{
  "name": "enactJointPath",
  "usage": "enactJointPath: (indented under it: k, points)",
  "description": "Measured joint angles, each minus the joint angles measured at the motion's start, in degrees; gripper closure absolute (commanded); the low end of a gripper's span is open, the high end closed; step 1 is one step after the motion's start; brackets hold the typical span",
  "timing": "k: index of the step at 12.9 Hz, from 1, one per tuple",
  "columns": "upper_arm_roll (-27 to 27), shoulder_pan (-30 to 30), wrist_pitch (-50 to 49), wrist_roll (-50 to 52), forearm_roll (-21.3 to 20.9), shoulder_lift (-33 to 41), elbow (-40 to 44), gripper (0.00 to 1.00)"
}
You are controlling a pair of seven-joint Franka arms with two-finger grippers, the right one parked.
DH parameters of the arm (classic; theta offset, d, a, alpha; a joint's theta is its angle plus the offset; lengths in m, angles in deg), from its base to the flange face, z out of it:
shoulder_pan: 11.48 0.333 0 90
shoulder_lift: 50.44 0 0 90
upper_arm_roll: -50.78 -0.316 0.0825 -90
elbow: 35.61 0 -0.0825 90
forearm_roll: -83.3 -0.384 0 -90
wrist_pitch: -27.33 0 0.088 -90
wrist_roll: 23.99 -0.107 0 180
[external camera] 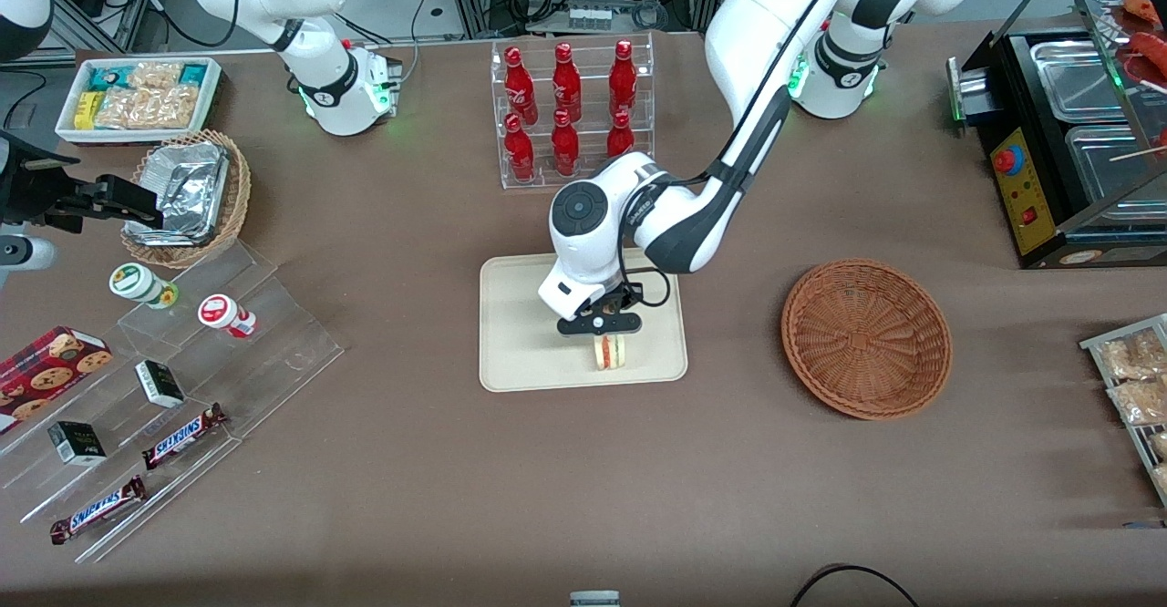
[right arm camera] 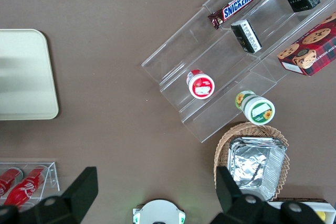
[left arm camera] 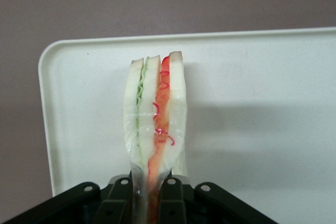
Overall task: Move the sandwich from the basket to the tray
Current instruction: 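Lift the sandwich and carry it with the left gripper over the cream tray, then lower the sandwich onto the tray and open the left gripper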
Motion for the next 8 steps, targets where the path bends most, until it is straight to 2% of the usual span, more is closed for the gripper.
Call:
enactJointPath:
  k: [4, 5, 6, 7, 8]
  points:
    - [1.9, 0.0, 0.6, -0.3, 0.0, -1.0, 0.0, 1.0]
    - [2.3, -0.1, 0.6, -0.4, 0.0, -1.0, 0.0, 0.84]
    - [2.5, -0.3, 0.6, -0.4, 0.0, -1.0, 0.0, 0.37]
    - [2.6, -0.6, 0.6, -0.4, 0.0, -1.2, 0.0, 0.01]
    - [2.6, -0.8, 0.6, -0.4, 0.0, -1.5, 0.0, 0.01]
